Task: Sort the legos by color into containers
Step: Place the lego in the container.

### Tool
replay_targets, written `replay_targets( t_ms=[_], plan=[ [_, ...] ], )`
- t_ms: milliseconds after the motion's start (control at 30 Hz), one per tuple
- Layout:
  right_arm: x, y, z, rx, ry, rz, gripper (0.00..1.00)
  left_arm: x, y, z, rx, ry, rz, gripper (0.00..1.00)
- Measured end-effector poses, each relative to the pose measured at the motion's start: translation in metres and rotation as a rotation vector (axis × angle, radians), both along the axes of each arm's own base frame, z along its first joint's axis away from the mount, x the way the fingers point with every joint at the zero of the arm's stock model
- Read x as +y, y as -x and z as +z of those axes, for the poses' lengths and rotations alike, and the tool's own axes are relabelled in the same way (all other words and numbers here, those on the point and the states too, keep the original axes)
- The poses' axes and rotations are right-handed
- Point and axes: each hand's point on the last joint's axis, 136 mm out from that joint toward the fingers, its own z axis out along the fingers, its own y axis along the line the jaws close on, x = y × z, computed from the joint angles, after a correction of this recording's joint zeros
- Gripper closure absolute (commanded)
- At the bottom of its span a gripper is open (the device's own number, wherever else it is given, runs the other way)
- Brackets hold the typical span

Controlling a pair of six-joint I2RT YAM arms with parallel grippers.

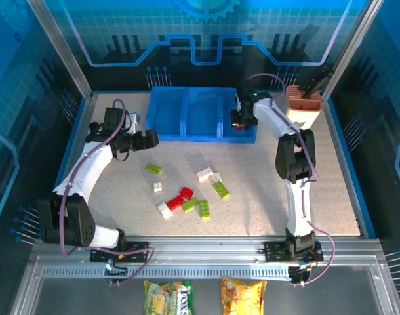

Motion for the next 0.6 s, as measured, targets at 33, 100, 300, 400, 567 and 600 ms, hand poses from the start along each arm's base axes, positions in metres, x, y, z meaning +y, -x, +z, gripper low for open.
replay_targets(
  t_ms=[33, 100, 300, 400, 567, 600],
  plan=[
    [0.000, -0.003, -0.005, 0.006, 0.004, 0.000, 0.73, 0.000, 0.000, 0.000, 0.000, 0.000, 0.000, 0.06],
    [0.001, -0.008, -0.014, 0.015, 0.012, 0.000, 0.73, 0.000, 0.000, 0.000, 0.000, 0.000, 0.000, 0.06],
    [0.002, -0.020, -0.040, 0.036, 0.035, -0.006, 0.73, 0.000, 0.000, 0.000, 0.000, 0.000, 0.000, 0.06],
    [0.002, -0.022, -0.049, 0.047, 0.040, -0.007, 0.72, 0.000, 0.000, 0.000, 0.000, 0.000, 0.000, 0.06],
    [0.002, -0.021, -0.055, 0.059, 0.043, -0.007, 0.68, 0.000, 0.000, 0.000, 0.000, 0.000, 0.000, 0.06],
    [0.002, -0.021, -0.054, 0.059, 0.042, -0.009, 0.67, 0.000, 0.000, 0.000, 0.000, 0.000, 0.000, 0.06]
  ],
)
